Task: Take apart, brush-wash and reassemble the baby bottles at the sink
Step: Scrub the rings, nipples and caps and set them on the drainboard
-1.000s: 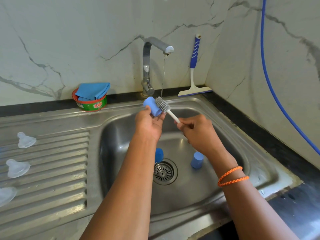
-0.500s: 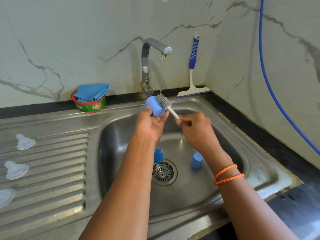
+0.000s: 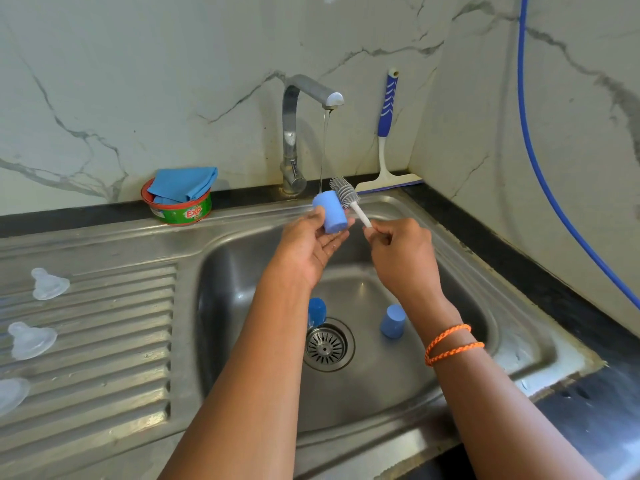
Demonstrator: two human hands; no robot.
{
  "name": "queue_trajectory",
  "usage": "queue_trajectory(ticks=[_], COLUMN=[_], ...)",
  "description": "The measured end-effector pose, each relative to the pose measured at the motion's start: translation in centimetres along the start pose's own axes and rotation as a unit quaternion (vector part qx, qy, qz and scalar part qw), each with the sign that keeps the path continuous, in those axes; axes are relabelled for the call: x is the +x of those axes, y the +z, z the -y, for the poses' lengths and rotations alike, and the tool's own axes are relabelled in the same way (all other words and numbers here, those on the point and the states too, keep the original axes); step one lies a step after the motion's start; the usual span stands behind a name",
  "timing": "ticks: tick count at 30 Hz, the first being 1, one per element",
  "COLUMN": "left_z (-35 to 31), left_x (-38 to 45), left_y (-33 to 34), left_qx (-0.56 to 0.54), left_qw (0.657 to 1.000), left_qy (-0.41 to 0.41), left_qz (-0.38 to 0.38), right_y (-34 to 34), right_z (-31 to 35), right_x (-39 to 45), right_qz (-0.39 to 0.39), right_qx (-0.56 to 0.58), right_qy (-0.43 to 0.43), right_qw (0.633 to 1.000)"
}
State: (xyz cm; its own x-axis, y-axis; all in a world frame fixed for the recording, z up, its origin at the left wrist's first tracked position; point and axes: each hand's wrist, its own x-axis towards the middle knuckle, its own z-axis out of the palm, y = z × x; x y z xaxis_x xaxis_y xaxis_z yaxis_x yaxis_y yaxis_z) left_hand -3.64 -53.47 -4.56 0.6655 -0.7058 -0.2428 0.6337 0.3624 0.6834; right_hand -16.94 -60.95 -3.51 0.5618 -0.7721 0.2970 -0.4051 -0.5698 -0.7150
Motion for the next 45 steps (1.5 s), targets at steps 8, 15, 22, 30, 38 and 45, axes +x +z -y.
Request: queue_trajectory(ticks=[8, 15, 22, 30, 38, 45], left_z=[0.1, -0.1, -0.2, 0.0, 0.1, 0.1], left_x=[0.4, -0.1, 0.9, 0.5, 0.5, 1.0], left_y=[-0.1, 0.0, -0.2, -0.6, -0.5, -0.9], left_qx=[0.004, 0.01, -0.026, -0.183, -0.197, -0.097], left_qw=[0.996, 0.996, 0.99, 0.977, 0.975, 0.984], left_qy=[0.041, 0.054, 0.035, 0.012, 0.02, 0.072], left_qz=[-0.074, -0.071, -0.132, -0.11, -0.098, -0.128], right_y=[-0.9, -1.6, -2.8, -3.5, -2.9, -3.4], right_z=[-0.8, -1.1, -1.0, 0.1, 1.2, -0.2], right_x=[-0.2, -0.3, -0.3, -0.1, 1.3, 1.3], right_qz=[0.023, 0.066, 0.086, 0.023, 0.007, -0.053], right_qx=[0.003, -0.027, -0.045, -0.14, -0.28, -0.272], right_qy=[-0.04, -0.034, -0.013, -0.035, -0.153, -0.289], right_qw=[0.999, 0.997, 0.995, 0.989, 0.948, 0.916])
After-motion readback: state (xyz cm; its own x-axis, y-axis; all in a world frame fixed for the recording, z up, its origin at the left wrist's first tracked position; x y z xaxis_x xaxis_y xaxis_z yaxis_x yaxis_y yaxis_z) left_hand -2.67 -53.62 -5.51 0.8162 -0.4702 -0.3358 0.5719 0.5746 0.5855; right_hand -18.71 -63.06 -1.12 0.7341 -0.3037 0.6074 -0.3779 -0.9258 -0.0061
